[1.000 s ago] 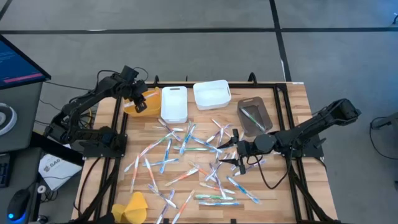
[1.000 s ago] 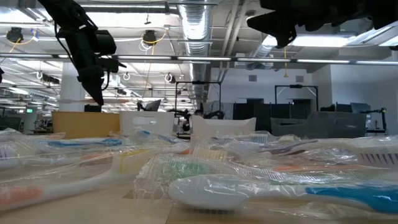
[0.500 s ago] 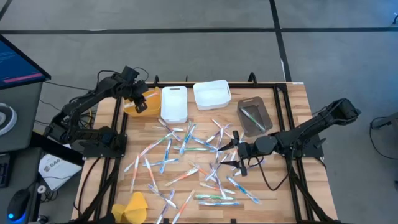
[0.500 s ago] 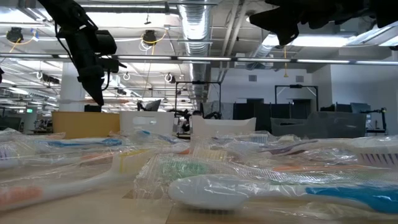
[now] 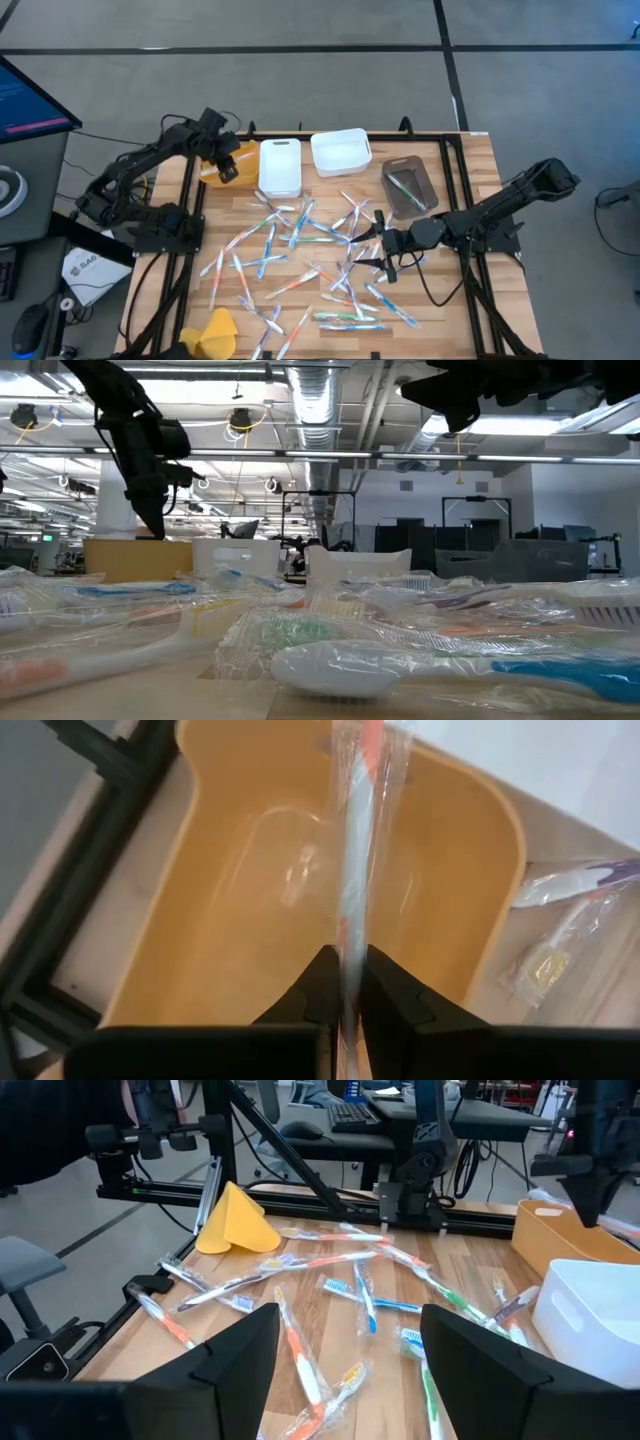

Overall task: Pick & Place Toothbrushes
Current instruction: Put the orange toothbrush into the yellow bin

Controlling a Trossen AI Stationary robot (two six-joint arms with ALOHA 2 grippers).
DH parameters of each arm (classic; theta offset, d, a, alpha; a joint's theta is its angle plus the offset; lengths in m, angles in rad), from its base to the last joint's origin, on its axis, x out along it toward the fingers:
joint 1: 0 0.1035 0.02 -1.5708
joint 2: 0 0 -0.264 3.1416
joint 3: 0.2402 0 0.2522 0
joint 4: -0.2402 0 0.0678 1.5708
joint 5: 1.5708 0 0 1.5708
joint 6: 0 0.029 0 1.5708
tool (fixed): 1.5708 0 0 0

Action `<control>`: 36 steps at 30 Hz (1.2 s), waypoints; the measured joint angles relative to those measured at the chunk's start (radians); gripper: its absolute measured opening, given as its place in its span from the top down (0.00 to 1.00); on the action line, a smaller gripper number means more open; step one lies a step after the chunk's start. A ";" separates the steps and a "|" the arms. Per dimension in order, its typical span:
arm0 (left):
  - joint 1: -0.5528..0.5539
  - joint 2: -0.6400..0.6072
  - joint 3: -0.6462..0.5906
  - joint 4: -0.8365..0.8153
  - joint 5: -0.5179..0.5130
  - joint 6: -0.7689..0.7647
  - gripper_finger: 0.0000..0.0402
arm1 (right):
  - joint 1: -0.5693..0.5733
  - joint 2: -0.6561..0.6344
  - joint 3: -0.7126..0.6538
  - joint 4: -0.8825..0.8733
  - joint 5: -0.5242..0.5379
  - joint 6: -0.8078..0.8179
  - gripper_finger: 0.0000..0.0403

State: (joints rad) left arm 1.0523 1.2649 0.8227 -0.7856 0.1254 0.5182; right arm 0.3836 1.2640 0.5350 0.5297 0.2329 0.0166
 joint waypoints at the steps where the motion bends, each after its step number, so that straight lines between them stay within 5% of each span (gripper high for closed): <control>1: 0.000 0.016 0.000 0.000 -0.001 0.000 0.96 | 0.000 0.000 0.000 0.000 0.000 0.000 0.41; 36: 0.021 0.092 0.028 0.010 -0.028 -0.054 0.94 | 0.002 0.000 0.000 -0.002 0.000 0.010 0.41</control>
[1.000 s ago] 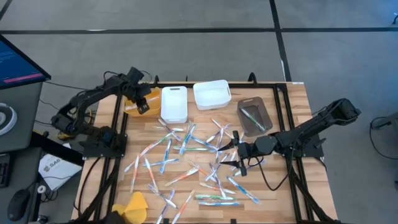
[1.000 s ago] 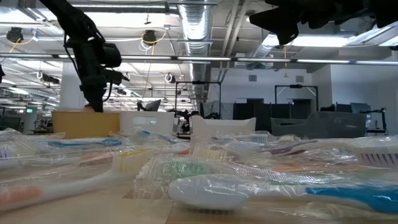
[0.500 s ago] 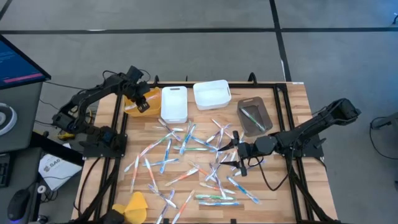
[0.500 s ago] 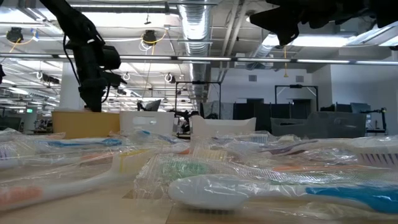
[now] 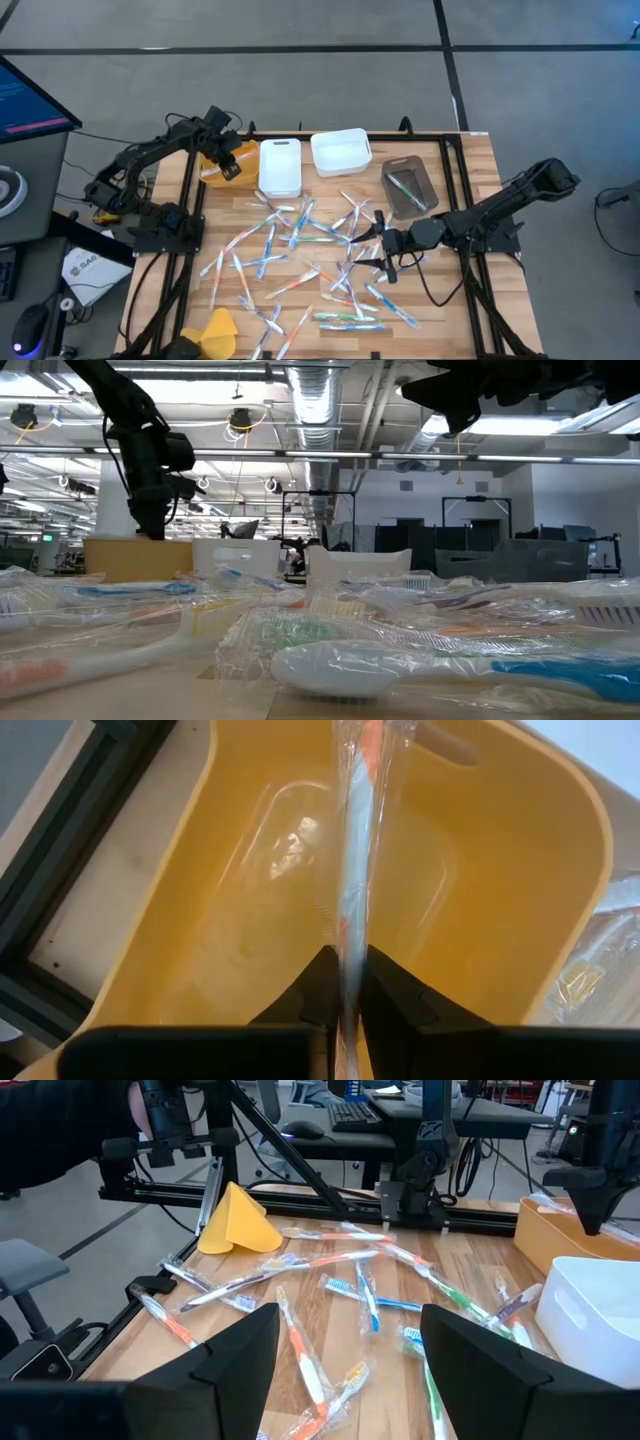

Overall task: Pick & Place Toothbrushes
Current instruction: Put the orange toothbrush into the yellow bin

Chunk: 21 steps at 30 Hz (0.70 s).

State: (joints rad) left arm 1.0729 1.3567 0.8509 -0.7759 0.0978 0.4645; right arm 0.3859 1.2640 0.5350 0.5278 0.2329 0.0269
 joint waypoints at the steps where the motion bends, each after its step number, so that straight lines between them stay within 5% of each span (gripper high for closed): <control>1: 0.000 0.000 0.000 0.002 0.000 0.000 0.94 | 0.000 0.000 0.000 0.000 0.000 0.000 0.41; 21: 0.029 0.000 -0.016 0.018 0.032 0.001 0.89 | 0.000 0.000 0.000 0.000 0.000 0.000 0.41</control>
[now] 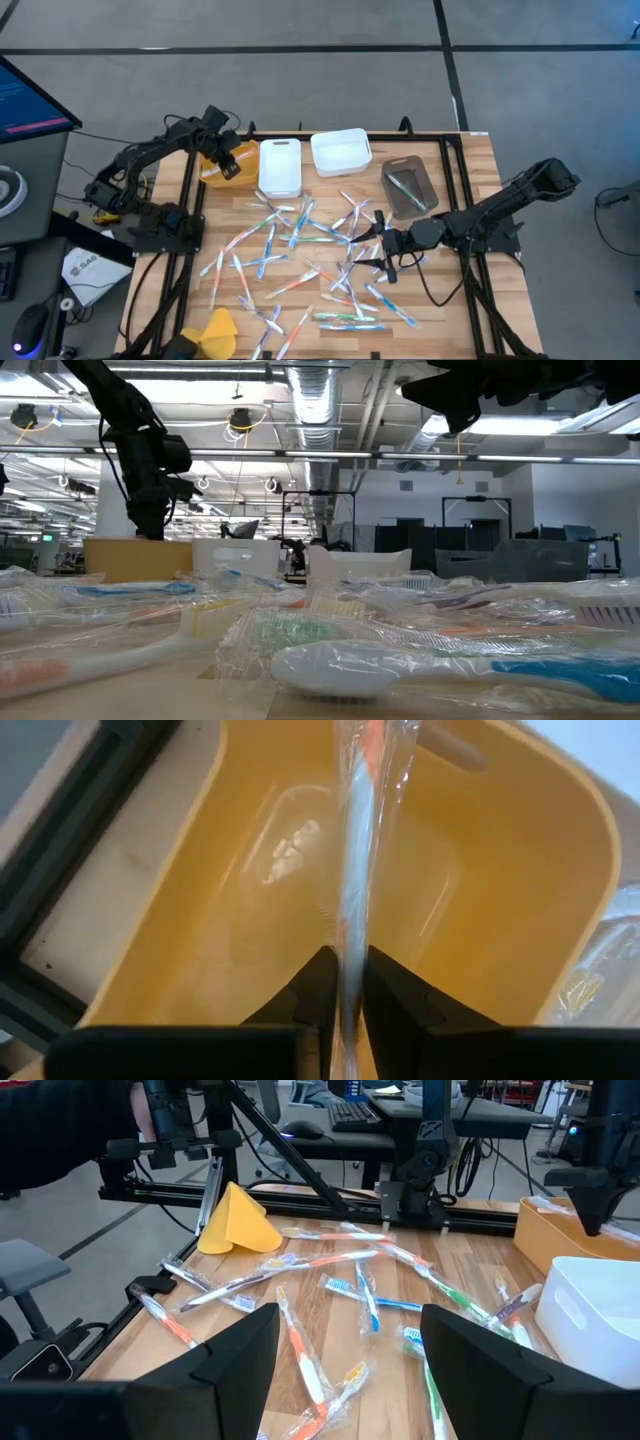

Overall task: Pick & Place Toothbrushes
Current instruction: Put the orange toothbrush into the yellow bin

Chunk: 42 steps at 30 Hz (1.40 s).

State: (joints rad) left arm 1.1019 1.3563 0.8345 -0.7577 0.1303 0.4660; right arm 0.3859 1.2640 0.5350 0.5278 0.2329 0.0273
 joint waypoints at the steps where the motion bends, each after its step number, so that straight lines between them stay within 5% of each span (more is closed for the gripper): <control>1: 0.000 0.000 0.000 0.002 -0.001 0.000 0.89 | 0.000 0.000 0.000 0.000 0.000 0.000 0.41; 42: -0.001 -0.001 -0.036 0.031 0.002 0.000 0.89 | 0.000 0.000 0.000 0.000 0.000 0.000 0.41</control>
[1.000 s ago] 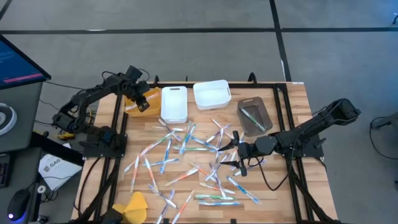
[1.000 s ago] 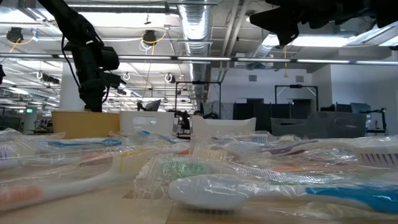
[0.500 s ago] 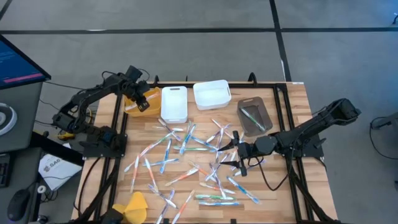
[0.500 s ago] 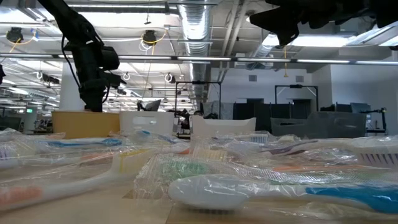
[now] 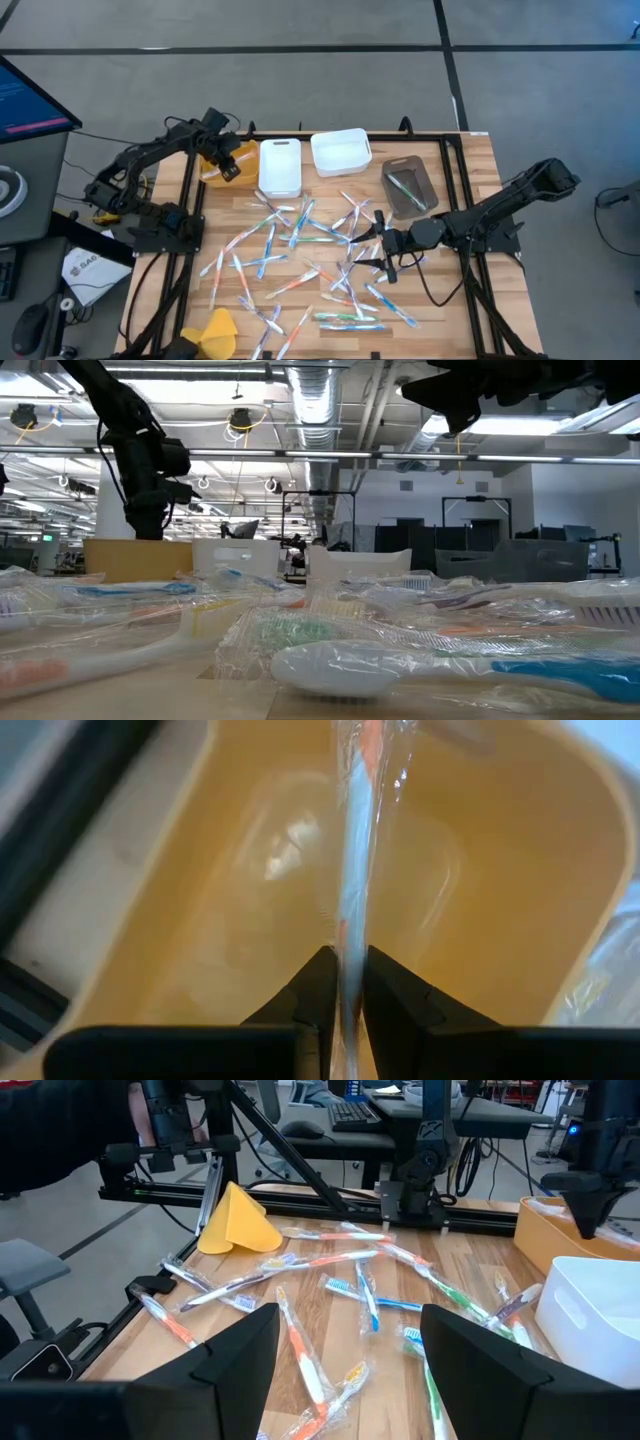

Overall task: Pick & Place Toothbrushes
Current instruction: Put the orange toothbrush into the yellow bin

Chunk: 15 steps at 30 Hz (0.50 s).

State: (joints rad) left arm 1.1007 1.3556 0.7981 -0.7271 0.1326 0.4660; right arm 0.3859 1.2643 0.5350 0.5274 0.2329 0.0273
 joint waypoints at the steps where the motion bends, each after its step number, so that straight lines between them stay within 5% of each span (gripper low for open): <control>1: 0.000 0.000 -0.007 0.010 0.000 0.000 0.89 | 0.000 0.000 0.000 0.000 0.000 0.000 0.41; 15: -0.016 -0.018 0.002 0.030 0.005 -0.008 0.89 | 0.000 0.000 0.000 -0.022 0.000 0.000 0.41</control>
State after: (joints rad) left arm 1.0843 1.3373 0.8005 -0.6971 0.1379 0.4579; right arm 0.3859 1.2644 0.5354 0.5050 0.2329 0.0273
